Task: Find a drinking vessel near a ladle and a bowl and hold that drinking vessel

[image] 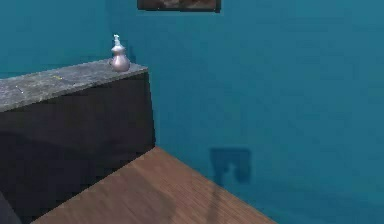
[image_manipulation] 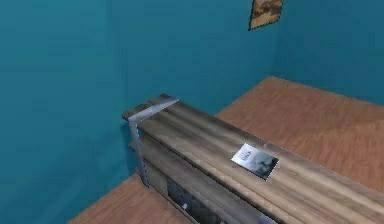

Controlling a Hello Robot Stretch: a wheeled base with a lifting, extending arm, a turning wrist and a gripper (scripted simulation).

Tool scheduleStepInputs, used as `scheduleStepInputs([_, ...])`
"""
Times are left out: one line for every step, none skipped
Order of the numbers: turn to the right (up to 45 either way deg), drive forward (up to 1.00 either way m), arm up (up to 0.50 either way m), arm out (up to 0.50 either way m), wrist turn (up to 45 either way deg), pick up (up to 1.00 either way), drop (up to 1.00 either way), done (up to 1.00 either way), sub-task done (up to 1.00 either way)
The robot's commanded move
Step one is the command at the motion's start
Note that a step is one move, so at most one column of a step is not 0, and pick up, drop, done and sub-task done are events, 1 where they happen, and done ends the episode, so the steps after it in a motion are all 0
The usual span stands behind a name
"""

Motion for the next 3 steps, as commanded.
scheduleStepInputs([-6.0,0.0,0.0,0.0,0.0,0.0,0.0,0.0,0.0])
scheduleStepInputs([0.0,0.2,0.0,0.0,0.0,0.0,0.0,0.0,0.0])
scheduleStepInputs([-42.0,0.0,0.0,0.0,0.0,0.0,0.0,0.0,0.0])
